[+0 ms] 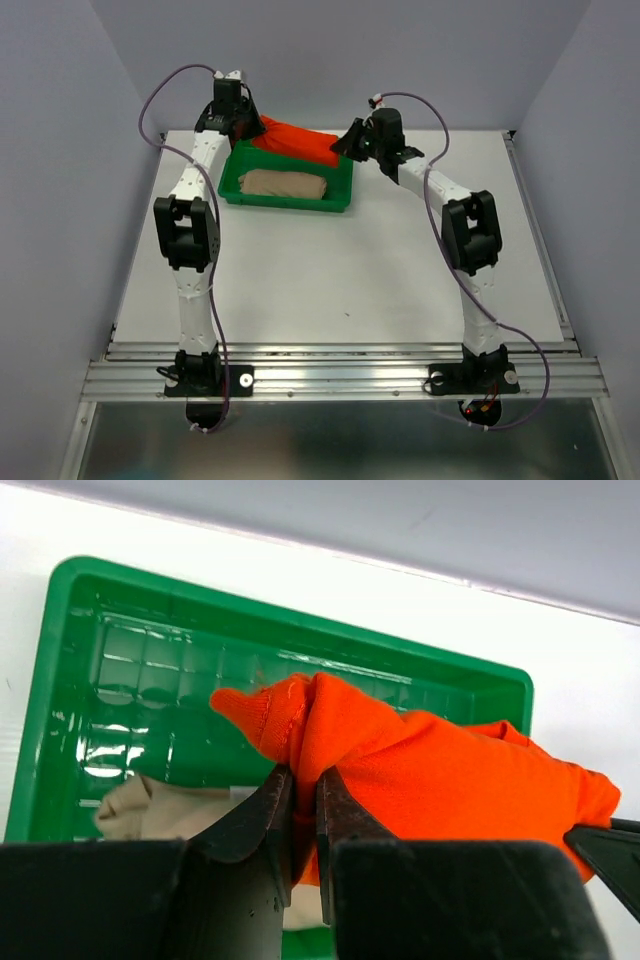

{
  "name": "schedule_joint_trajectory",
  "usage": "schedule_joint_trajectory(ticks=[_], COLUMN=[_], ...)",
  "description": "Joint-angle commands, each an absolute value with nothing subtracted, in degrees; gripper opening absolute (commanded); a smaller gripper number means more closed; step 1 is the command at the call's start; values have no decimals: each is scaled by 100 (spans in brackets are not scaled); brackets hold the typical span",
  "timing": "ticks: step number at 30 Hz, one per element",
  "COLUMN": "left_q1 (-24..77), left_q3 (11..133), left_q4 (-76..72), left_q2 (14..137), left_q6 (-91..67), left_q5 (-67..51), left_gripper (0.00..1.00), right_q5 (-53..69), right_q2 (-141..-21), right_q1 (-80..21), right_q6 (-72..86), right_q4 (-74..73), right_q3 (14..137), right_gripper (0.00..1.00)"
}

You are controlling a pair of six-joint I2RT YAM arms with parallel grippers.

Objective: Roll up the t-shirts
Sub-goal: Place the T-shirt in the bin.

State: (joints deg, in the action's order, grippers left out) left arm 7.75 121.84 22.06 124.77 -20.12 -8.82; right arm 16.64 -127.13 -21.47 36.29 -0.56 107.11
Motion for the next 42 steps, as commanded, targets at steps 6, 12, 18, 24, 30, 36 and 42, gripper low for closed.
schedule_joint_trajectory(ticks=[6, 12, 18, 24, 30, 36, 42], left_q1=[299, 211, 158, 158, 141, 123, 97], left_q3=[13431, 13667, 13641, 13544, 13553, 13579, 13605], left_q4=[1794, 1722, 1652, 1582, 1564, 1556, 1529], left_q2=[13455, 13965, 14255, 14431, 14563, 14678, 14651], left_q6=[-1854, -1828, -1837, -1854, -1863, -1934, -2013], left_q5=[-1046, -1160, -1248, -1231, -1160, -1143, -1151], left_gripper=[0, 0, 0, 0, 0, 0, 0], right_q5=[1652, 1626, 1564, 1564, 1591, 1661, 1705], right_q2=[-14236, -14660, -14967, -15205, -15389, -15495, -15320], right_q1=[-2127, -2127, -2127, -2127, -2127, -2127, -2127], right_q6=[3252, 3164, 3199, 3173, 3173, 3208, 3155], right_q4=[-132, -88, -132, -202, -237, -255, -176], right_q3=[12795, 13051, 13218, 13377, 13526, 13649, 13474], right_gripper=[1, 1, 1, 1, 1, 1, 29])
